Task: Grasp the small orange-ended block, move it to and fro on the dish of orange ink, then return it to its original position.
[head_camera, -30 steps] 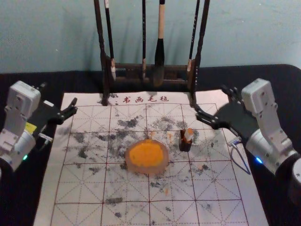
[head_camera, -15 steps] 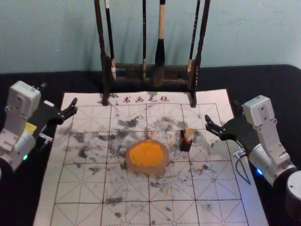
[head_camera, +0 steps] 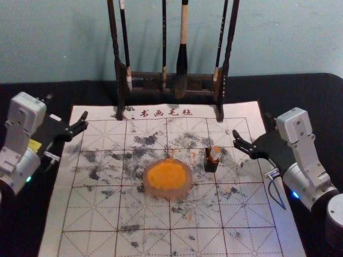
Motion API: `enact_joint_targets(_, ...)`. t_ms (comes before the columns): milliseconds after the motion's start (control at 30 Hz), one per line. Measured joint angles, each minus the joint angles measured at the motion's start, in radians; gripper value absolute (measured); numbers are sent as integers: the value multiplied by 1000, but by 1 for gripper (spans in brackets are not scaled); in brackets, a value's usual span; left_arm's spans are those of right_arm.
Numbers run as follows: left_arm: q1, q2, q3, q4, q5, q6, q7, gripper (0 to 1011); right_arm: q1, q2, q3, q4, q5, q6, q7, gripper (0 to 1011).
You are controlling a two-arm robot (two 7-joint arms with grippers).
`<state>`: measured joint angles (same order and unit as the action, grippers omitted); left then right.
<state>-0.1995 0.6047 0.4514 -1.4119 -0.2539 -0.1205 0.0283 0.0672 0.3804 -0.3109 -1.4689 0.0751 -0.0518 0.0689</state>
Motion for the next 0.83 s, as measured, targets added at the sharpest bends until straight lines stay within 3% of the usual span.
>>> enact_joint_targets(833,0,0,0,0,0,0,0,1001,1,2,-2,-4,0,2,1,1002)
